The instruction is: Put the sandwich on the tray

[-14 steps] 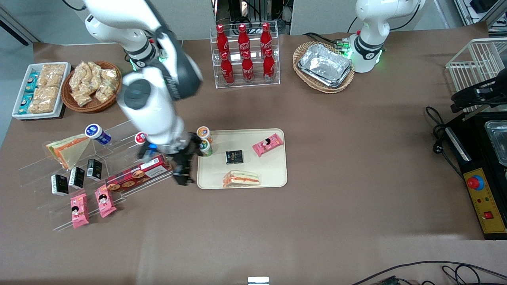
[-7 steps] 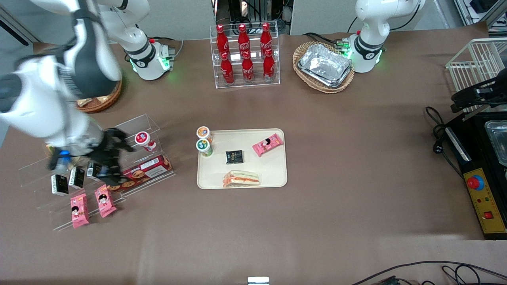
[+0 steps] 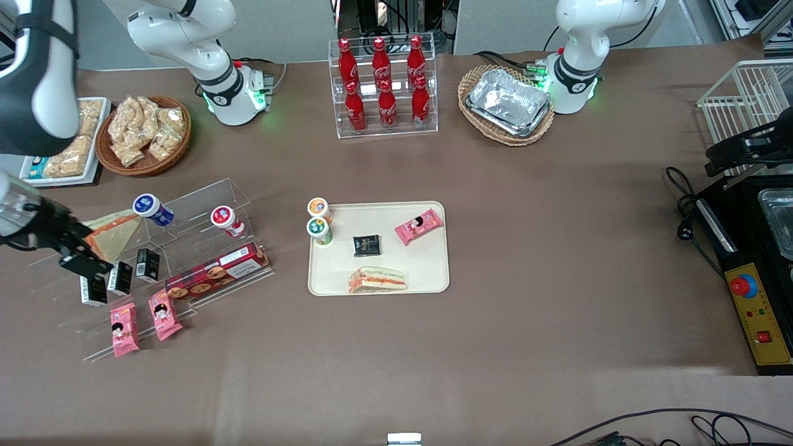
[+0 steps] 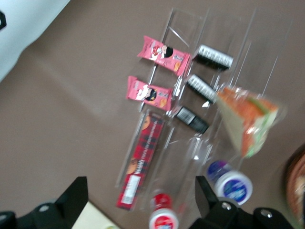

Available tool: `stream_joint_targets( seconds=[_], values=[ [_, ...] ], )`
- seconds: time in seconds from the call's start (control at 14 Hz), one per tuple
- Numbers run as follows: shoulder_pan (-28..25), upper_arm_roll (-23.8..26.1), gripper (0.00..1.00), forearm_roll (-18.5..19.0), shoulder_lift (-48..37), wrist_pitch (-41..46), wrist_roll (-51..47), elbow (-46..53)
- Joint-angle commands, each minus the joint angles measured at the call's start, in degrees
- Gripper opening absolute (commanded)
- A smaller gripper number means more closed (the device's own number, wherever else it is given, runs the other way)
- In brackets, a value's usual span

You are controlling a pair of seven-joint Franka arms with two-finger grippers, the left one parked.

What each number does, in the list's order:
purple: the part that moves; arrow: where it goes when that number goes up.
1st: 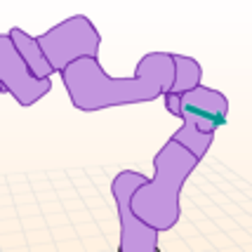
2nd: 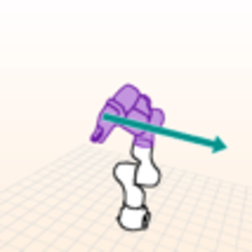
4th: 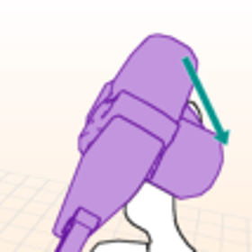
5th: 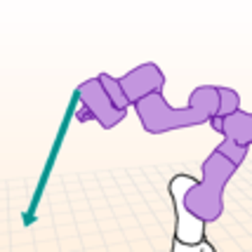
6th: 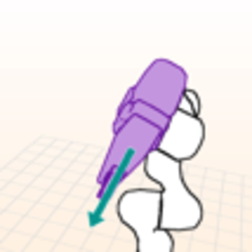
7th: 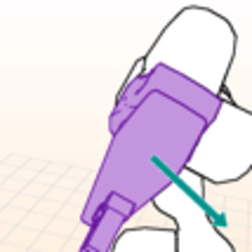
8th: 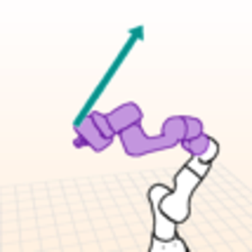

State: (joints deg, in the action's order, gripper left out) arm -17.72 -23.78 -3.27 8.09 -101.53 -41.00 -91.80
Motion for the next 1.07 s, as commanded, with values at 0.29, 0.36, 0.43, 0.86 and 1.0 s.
stream_joint_targets(
  seconds=[0.29,0.36,0.43,0.86,1.0],
  values=[
    [7.43,2.07,1.00,1.94,-4.57,0.56,29.83,-2.77],
    [7.43,2.07,1.00,3.25,-4.66,0.64,30.18,-2.86],
    [7.78,2.59,1.00,4.57,-5.27,0.90,31.32,-2.95],
    [17.44,13.83,1.00,7.13,-6.95,0.46,38.62,-3.56],
    [20.95,17.00,1.00,6.61,-6.86,0.37,38.62,-3.21]
  ],
)
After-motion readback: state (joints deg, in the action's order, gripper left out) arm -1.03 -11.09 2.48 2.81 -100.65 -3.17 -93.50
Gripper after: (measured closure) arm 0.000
